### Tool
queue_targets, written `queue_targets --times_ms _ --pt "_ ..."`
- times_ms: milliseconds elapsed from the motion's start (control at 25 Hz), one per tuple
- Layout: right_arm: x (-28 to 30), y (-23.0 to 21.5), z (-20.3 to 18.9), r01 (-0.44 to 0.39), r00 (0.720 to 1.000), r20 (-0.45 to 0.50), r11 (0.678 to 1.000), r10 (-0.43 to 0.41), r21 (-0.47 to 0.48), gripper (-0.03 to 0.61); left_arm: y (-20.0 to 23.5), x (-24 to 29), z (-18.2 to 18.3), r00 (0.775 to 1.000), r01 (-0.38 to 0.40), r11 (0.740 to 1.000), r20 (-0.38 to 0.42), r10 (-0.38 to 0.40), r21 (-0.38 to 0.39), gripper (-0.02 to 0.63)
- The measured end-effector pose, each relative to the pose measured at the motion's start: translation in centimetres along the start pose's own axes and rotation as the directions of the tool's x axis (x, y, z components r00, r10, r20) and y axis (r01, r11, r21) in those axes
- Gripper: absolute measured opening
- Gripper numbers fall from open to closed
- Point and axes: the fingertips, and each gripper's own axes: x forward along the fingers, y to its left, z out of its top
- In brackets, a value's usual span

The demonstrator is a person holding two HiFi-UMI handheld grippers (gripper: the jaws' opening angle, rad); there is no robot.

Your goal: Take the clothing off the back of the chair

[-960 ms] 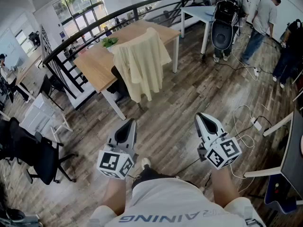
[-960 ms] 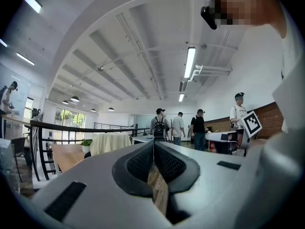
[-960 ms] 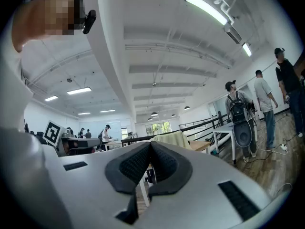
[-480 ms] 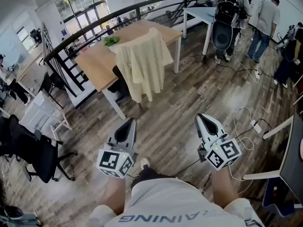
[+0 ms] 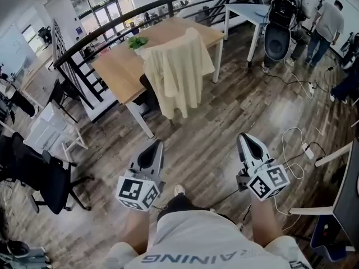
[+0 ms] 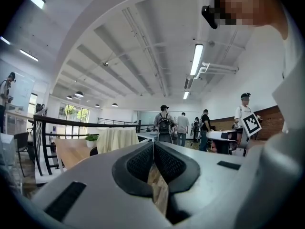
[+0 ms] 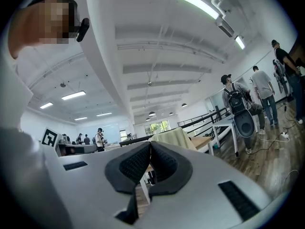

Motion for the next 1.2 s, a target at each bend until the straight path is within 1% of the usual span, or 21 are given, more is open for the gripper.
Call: queue_targets --times_ms 120,320,520,720,800,1000,1200 --pt "2.7 -0.3 -0.6 0.018 1.000 -0.014 1.000 -0.018 0.000 0.023 3.0 1.6 0.1 1.000 0.002 1.000 0.004 -0.002 -0.020 0.034" --pt "8.4 -0.2 -0.8 0.064 0.997 -0.045 0.998 -0.064 -0.021 0.023 8.6 4.9 0.5 0.999 0.038 0.998 0.005 -0.038 -0.048 0.034" --pt "14.4 1.0 -0.8 0.092 0.995 -0.034 0.995 -0.093 -0.037 0.023 14.6 7.6 0.5 0.997 0.074 0.995 -0.006 -0.074 -0.066 0.034" --pt "18.3 0.6 -1.5 0.092 0.992 -0.082 0.995 -0.096 -0.045 0.023 18.0 9.8 0.8 0.998 0.068 0.993 -0.003 -0.069 -0.097 0.034" --pt "19.8 0.1 -1.4 0.094 0.992 -0.085 0.995 -0.097 -0.037 0.023 19.0 10.4 0.7 0.998 0.063 0.992 -0.005 -0.064 -0.107 0.034" --pt "24.2 -1.5 -1.5 0.040 0.996 -0.073 0.999 -0.041 -0.021 0.023 20.8 13.0 0.4 0.999 0.034 0.994 -0.015 -0.035 -0.102 0.034" --pt "28.4 -5.1 -2.1 -0.023 0.997 -0.080 1.000 0.024 0.014 0.023 21.9 16.9 0.5 1.000 -0.022 0.996 -0.024 0.020 -0.085 0.034"
